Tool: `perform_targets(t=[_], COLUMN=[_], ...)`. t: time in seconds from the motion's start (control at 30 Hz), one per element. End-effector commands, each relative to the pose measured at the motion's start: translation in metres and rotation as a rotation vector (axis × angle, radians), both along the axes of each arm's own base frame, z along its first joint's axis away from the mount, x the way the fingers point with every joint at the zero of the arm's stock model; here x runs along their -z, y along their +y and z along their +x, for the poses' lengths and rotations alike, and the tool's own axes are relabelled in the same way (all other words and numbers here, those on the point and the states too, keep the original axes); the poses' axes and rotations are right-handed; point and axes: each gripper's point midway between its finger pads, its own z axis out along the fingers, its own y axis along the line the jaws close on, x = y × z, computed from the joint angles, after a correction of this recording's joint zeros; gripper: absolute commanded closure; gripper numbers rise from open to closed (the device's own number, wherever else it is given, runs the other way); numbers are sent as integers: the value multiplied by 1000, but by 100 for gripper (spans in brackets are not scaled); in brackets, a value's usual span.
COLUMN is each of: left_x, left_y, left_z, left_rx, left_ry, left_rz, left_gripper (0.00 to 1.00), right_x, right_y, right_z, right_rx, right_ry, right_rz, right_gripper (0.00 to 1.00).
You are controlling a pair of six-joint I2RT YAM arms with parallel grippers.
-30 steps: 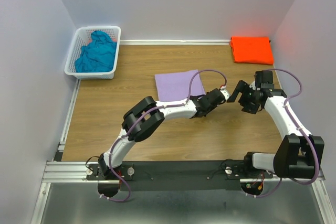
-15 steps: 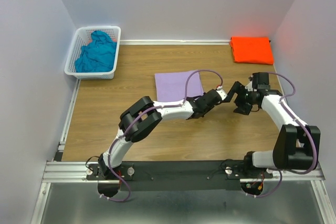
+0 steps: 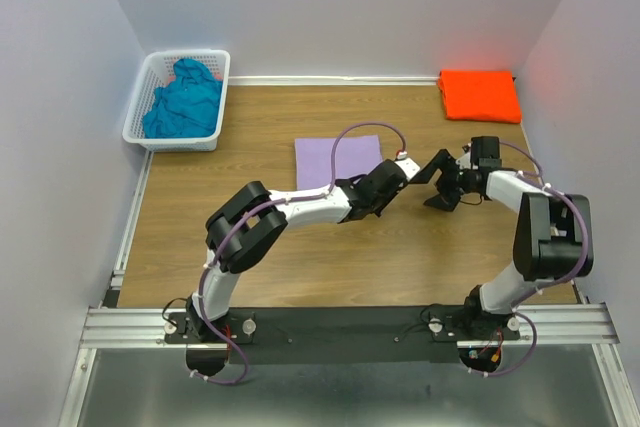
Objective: Fold and stack the t-shirts
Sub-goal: Neatly place the folded tshirt to the corner
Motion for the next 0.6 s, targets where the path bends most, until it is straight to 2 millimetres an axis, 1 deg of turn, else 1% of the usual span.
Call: perform_targets(t=[0.0,0.1,0.17,0.2,0.23,0.27,0.3,0.33,0.37,0.4,0.5,0.53,0.57], left_x=[-26,-31,-31,-32,-34,-34,-36,-38,-37,-38,-40,-40,-40], left_y=[-10,-9,-8,-8,-8,-7,-7,-7,-7,-7,-8,-8,-9], left_z=[-2,-1,-1,-1,0,0,0,0,0,0,0,-1,-1], left_rx=[5,1,-1,-5,-6,-8,-10,-9,-10,-14,-17,-17,-14], left_ry=[-3,-3,-5,-5,-8,-7,-11,-11,-10,-9,-9,-8,-7], left_rz=[-112,-129,-130,-132,-136,-138,-141,-149,-149,-156,-168,-170,-172], left_gripper=[100,100,100,100,100,100,100,100,100,100,100,100,100], right_x=[-6,0,0,7,9,9,17,17,20,26,33,41,39], right_y=[11,19,30,34,36,47,50,59,63,72,86,93,99], right_z=[24,30,35,35,36,37,37,39,39,37,39,36,41], right_rx=[-18,-42,-74,-82,-87,-107,-112,-131,-138,-158,-184,-203,-215], right_ry=[-61,-67,-80,-64,-61,-66,-51,-61,-55,-41,-28,-8,-32], right_rz=[100,118,123,124,124,123,115,114,108,108,108,107,111], right_gripper=[11,12,12,13,13,13,13,13,14,14,16,17,18])
